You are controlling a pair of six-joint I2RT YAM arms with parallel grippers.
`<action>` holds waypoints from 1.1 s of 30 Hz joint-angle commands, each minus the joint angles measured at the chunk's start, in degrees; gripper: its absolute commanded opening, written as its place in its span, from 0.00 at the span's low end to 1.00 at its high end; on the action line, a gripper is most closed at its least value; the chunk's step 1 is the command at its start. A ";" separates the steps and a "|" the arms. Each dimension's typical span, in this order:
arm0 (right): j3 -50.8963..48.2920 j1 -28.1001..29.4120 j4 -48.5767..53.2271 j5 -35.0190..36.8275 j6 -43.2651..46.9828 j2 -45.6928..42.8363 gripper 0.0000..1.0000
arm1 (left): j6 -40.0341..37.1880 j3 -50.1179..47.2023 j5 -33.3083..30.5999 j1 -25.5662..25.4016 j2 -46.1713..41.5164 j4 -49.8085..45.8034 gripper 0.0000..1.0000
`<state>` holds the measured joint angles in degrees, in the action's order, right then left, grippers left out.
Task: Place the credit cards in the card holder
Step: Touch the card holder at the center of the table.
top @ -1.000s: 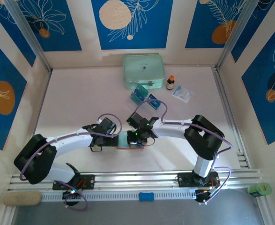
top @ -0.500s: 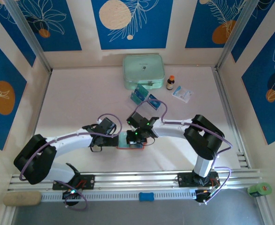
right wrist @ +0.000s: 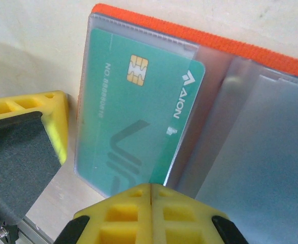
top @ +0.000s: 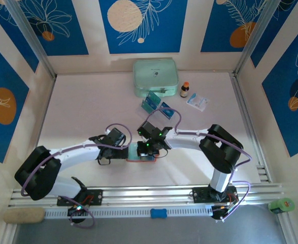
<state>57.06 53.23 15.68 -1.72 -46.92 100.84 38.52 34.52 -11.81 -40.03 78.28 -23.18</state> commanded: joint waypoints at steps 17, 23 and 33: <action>0.44 0.36 -3.00 -3.68 -1.40 2.32 0.00 | 1.03 -2.60 2.76 -1.19 2.54 3.30 1.00; -0.75 -0.90 -2.84 -4.03 -1.41 -1.97 0.00 | 1.33 -1.96 1.26 -1.21 -0.36 0.47 1.00; -6.37 -3.53 3.13 0.57 -0.01 -11.51 0.00 | 0.78 0.97 -2.07 -0.52 -9.40 -6.89 1.00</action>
<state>52.42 50.17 15.20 -2.66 -47.94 91.15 39.09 34.20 -12.62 -40.88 70.96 -26.72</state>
